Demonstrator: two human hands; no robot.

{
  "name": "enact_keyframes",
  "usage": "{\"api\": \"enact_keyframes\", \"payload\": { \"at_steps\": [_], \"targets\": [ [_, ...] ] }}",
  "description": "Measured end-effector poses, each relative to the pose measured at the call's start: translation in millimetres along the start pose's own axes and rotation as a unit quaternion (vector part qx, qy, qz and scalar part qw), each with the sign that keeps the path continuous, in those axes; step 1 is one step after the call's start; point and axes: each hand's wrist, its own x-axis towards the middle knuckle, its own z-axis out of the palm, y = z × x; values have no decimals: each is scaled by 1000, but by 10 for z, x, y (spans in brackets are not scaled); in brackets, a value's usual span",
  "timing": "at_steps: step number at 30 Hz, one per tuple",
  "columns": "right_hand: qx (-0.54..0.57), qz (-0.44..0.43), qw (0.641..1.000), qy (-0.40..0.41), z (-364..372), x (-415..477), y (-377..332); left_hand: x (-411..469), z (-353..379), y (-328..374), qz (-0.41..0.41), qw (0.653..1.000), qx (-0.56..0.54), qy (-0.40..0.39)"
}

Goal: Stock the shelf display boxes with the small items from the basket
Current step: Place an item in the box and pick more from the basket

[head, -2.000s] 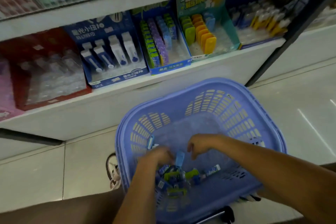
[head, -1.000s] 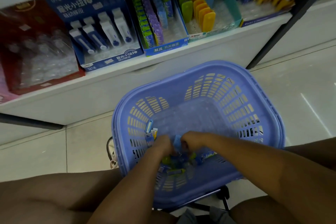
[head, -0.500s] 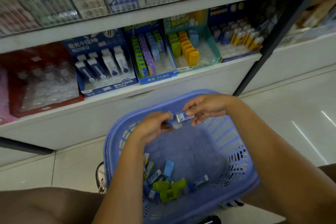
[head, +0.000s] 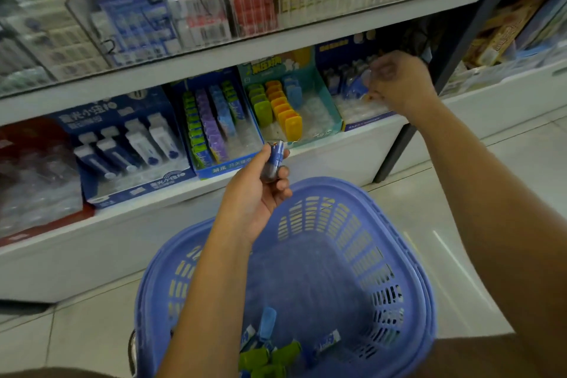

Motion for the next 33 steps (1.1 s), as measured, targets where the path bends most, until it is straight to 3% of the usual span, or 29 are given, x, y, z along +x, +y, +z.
{"api": "enact_keyframes", "payload": {
  "at_steps": [3, 10, 16, 26, 30, 32, 33],
  "targets": [
    [-113, -56, 992, -12, -9, 287, 5, 110, 83, 1, -4, 1000, -4, -5],
    [-283, -122, 937, -167, 168, 542, -41, 325, 199, -40, -14, 1000, -22, -4],
    [-280, -139, 940, -134, 261, 601, 27, 434, 283, -85, -26, 1000, -7, 5],
    [-384, -155, 899, -142, 360, 621, 16, 448, 392, -92, -20, 1000, -1, -2],
    [-327, -120, 929, -128, 322, 468, -61, 386, 421, -56, -4, 1000, 7, 9],
    [-181, -119, 966, -142, 269, 299, -157, 359, 409, -52, 6, 1000, -1, 11],
    [-91, -121, 971, -186, 226, 187, -221, 344, 400, -46, 14, 1000, -12, 13]
  ]
}}
